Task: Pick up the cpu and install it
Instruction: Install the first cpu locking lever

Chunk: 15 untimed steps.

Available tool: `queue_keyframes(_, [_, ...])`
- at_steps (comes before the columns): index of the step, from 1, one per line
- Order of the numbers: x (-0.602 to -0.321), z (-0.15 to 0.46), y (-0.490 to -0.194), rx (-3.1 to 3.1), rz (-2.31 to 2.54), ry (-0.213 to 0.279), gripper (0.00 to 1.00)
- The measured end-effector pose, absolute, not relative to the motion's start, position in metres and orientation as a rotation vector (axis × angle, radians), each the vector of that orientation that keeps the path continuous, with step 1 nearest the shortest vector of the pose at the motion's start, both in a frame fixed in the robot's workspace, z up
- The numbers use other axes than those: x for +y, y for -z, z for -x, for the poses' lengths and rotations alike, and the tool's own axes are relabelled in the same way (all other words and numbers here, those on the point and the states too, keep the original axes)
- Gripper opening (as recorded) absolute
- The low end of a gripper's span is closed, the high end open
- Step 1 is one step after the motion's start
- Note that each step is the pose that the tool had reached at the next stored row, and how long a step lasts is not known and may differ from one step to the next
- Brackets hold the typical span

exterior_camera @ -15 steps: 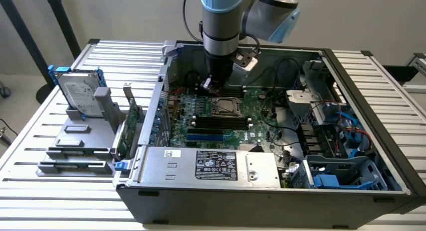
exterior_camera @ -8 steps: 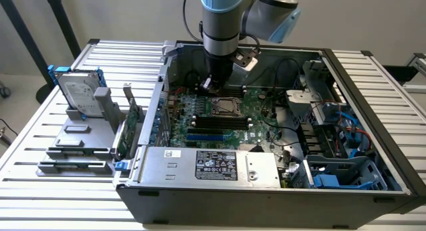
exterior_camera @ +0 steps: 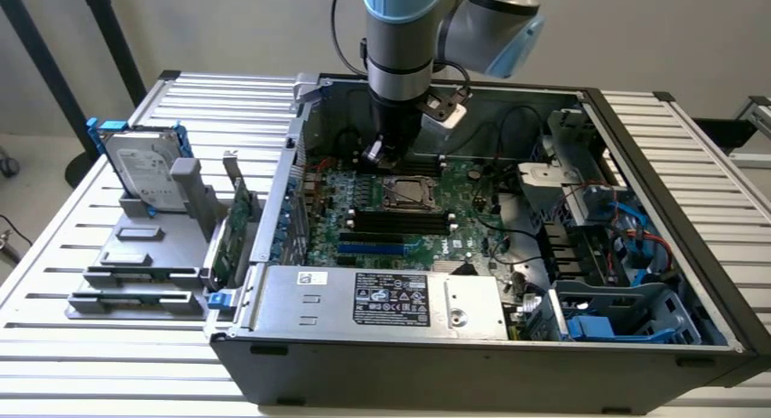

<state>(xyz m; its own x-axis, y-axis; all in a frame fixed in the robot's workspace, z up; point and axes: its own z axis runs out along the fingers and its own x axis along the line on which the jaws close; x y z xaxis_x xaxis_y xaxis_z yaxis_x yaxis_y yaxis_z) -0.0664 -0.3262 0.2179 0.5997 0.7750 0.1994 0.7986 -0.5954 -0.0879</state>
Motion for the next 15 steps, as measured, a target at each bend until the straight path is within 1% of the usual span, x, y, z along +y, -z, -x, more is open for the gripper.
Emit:
queue_keyframes(5, [-0.337,0.066,-0.22,-1.317,2.656,0.206,0.11])
queue_keyframes(10, [-0.351,0.066,-0.24,-1.314,2.653,0.192,0.11])
queue_keyframes(15, [-0.371,0.066,-0.257,-1.311,2.651,0.18,0.11])
